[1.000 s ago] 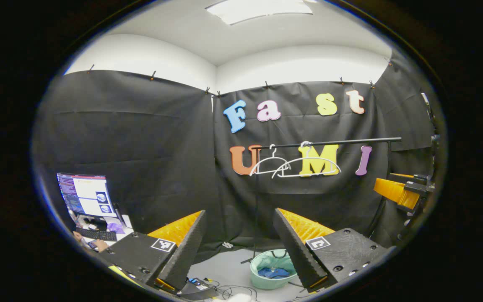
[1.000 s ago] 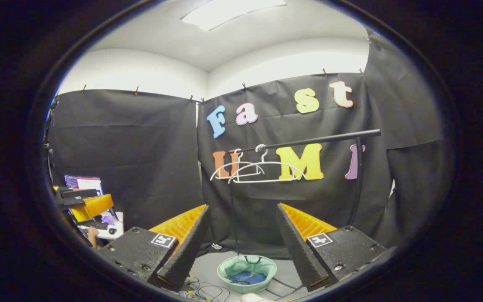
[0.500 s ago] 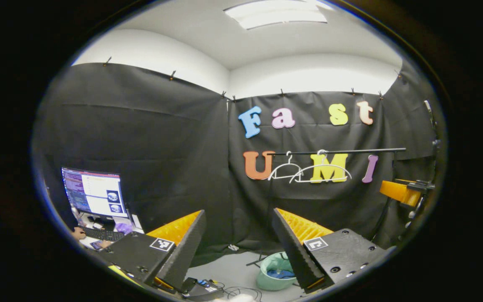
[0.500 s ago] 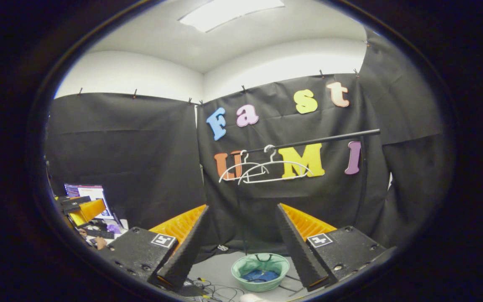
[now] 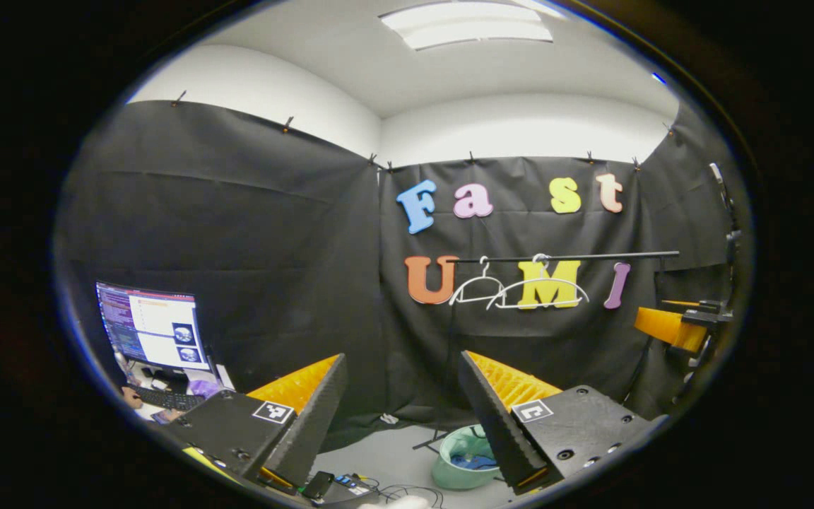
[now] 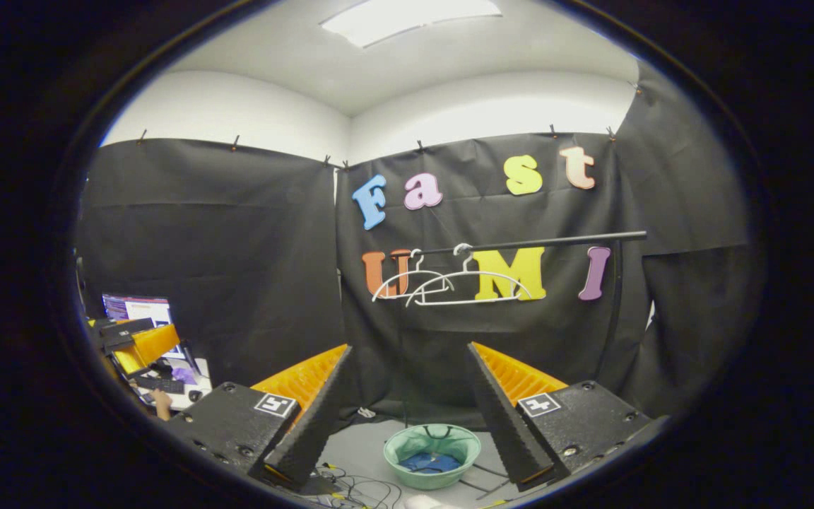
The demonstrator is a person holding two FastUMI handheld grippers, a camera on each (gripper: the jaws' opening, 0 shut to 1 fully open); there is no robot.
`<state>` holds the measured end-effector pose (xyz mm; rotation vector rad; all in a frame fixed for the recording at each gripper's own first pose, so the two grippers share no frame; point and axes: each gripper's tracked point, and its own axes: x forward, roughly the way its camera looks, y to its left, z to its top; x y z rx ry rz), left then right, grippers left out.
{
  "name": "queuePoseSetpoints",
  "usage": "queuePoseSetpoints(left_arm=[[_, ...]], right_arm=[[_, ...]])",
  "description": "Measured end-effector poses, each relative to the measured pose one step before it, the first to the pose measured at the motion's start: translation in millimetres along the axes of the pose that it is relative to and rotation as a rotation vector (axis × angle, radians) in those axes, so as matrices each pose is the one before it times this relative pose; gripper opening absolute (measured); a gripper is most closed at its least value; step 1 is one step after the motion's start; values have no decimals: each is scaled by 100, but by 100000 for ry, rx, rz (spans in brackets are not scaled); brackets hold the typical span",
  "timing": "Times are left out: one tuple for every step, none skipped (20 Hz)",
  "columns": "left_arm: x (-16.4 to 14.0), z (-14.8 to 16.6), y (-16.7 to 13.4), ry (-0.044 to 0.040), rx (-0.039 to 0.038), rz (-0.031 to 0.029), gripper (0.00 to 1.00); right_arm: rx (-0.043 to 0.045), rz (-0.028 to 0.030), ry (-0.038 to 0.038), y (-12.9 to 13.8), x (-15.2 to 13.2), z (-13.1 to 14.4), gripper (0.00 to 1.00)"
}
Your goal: Grasp the clothes on the hanger with both hands and then place them into the laundry hamper below.
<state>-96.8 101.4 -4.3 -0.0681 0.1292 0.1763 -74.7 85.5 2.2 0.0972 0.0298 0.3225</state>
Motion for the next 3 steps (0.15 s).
queuePoseSetpoints(left_arm=[[28,158,45,-407,314,-252,100],[30,84,16,-106,176,-286,100],[-77,82,49,-125,-105,-300,100]], right_arm=[[-389,-712,-361,39,-74,82,99],[-83,-500,90,33,-97,71,99],[119,-439,28,70,-91,-14,99]])
